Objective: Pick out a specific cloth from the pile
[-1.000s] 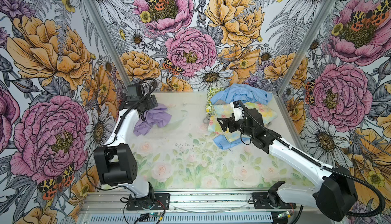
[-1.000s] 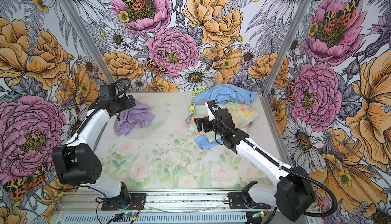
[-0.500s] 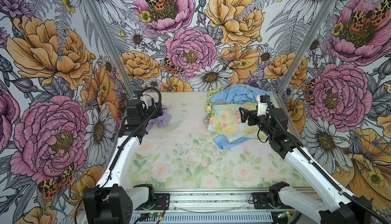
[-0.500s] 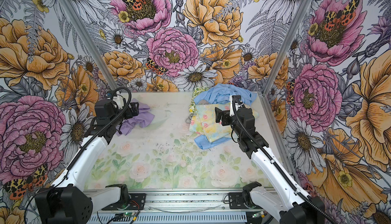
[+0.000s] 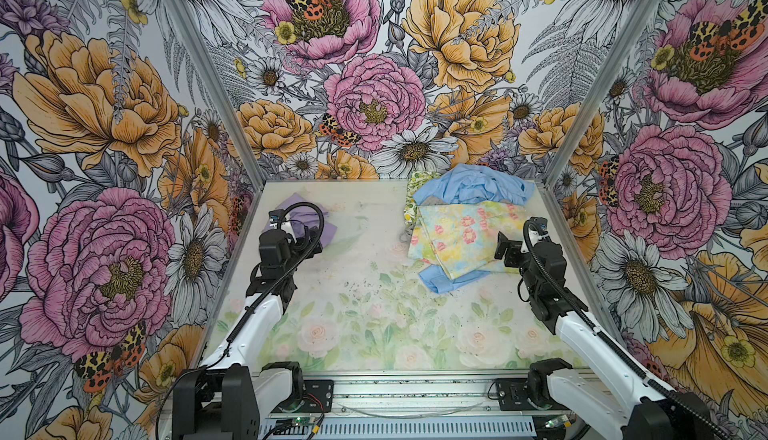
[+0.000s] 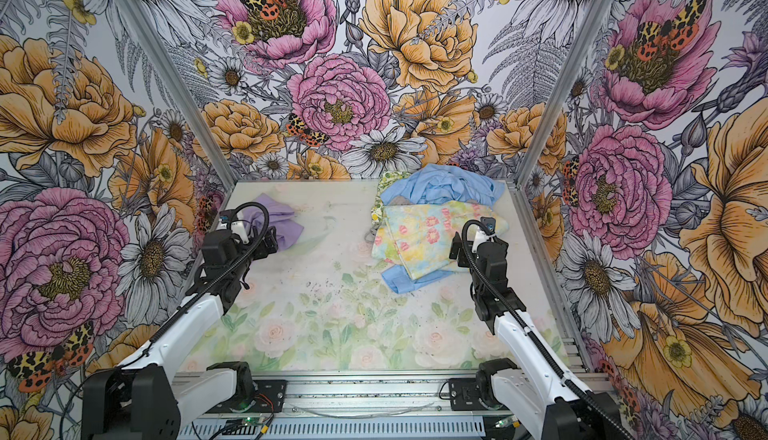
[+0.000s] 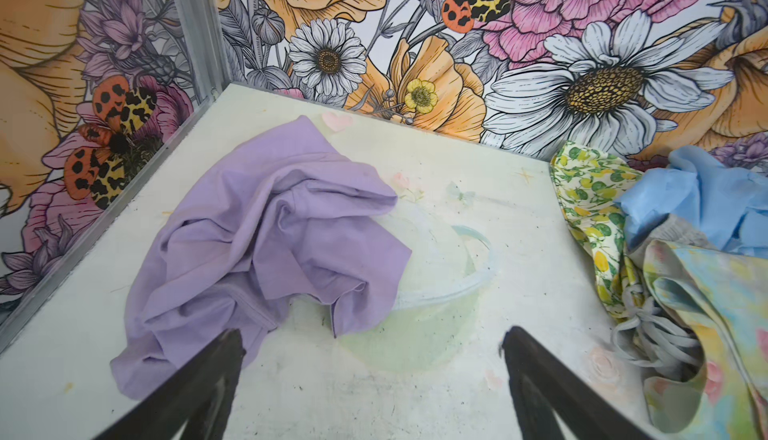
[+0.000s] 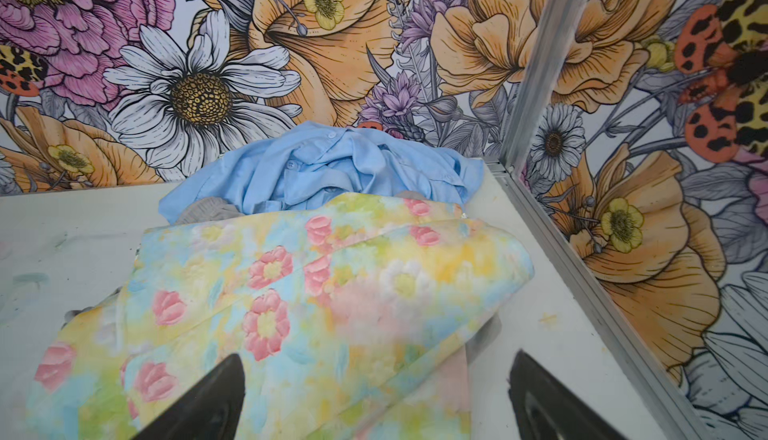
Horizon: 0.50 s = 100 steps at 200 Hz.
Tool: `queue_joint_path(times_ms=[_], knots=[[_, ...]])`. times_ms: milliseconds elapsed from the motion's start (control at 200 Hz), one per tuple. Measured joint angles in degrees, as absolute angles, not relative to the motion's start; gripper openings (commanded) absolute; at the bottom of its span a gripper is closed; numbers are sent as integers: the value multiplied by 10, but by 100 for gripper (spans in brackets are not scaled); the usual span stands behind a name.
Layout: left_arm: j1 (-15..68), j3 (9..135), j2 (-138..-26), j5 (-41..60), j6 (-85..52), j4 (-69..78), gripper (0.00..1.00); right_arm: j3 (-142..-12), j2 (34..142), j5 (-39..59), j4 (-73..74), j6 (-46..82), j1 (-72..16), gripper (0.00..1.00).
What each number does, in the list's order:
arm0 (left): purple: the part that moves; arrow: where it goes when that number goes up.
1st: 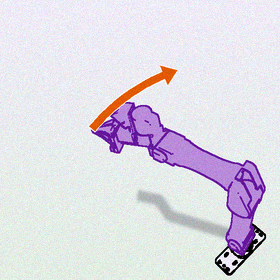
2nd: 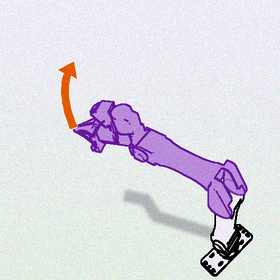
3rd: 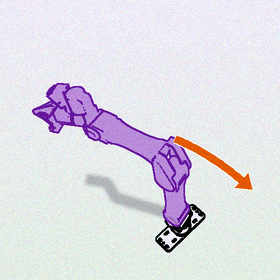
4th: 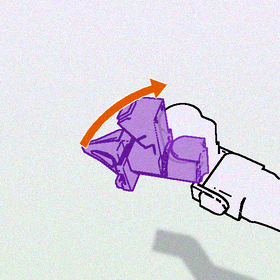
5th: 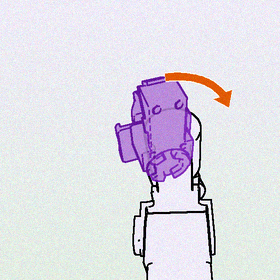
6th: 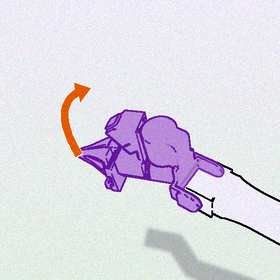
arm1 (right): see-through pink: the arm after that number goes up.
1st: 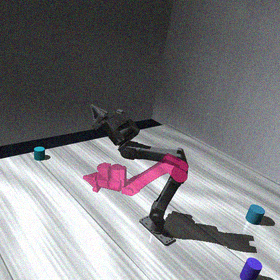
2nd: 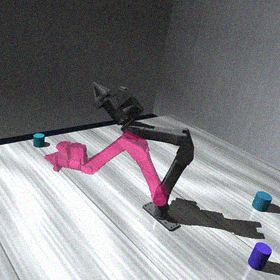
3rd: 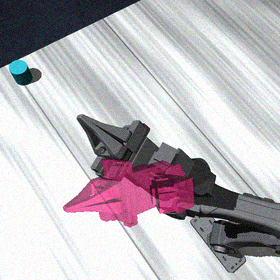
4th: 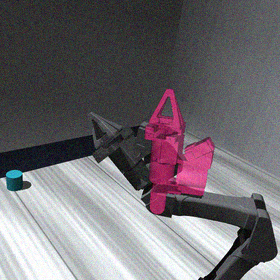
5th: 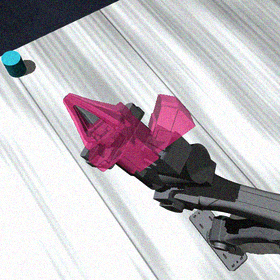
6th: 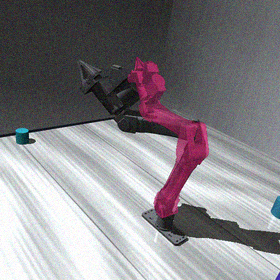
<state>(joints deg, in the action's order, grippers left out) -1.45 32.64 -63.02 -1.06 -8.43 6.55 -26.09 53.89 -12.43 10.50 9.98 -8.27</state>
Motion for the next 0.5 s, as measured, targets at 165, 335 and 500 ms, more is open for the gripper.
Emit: queue_joint_path(times_ms=[165,335,500], knots=[[-15,285,-646,-37,-69,138,99,-217,577,-124,194,100,-55,99],[-32,280,-707,-37,-71,210,99,-203,637,-124,261,96,-37,100],[-59,273,-775,-29,-70,279,99,-175,685,-125,339,93,-25,100]])
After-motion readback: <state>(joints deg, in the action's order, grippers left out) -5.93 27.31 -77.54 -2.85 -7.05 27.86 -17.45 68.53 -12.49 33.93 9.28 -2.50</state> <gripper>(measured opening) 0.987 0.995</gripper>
